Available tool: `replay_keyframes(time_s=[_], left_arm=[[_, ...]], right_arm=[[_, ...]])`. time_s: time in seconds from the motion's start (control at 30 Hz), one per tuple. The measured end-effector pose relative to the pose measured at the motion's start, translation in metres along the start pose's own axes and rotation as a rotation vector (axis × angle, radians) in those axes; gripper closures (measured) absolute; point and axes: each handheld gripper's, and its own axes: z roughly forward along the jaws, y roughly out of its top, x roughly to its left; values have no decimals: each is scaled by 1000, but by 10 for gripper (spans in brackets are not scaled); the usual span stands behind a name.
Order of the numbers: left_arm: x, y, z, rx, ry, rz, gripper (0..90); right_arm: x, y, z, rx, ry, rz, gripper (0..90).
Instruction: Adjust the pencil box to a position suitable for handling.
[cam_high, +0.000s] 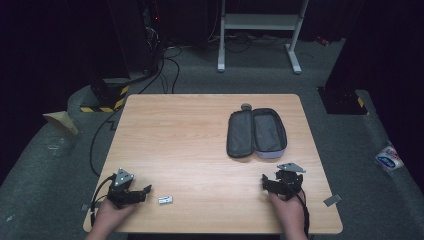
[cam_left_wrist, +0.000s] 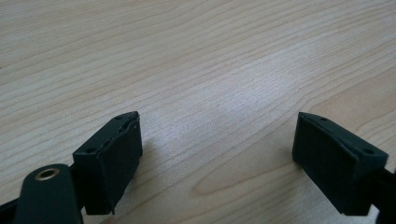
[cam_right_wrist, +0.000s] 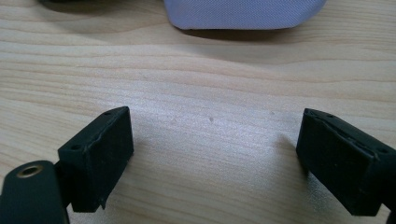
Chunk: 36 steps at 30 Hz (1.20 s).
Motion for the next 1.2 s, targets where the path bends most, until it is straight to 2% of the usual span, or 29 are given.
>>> replay_keyframes(time_s=[0.33, 0.57, 0.77, 0.9, 1.07, 1.2], left_arm=[[2, 2, 3, 1, 6, -6, 154], [0, 3, 4, 4, 28, -20, 144], [1, 4, 4, 7, 25, -16, 140], [1, 4, 4, 8, 27, -15, 136], [1, 3, 4, 18, 34, -30, 97], [1, 3, 4, 18, 38, -32, 89]], right_arm=[[0, 0, 0, -2, 6, -4, 112], [0, -1, -1, -3, 10, -10, 115], [-1, -1, -3, -5, 21, -23, 161], [0, -1, -8, -2, 48, -24, 203], [2, 12, -15, -57, 30, -43, 238], [2, 18, -17, -83, 25, -37, 252]])
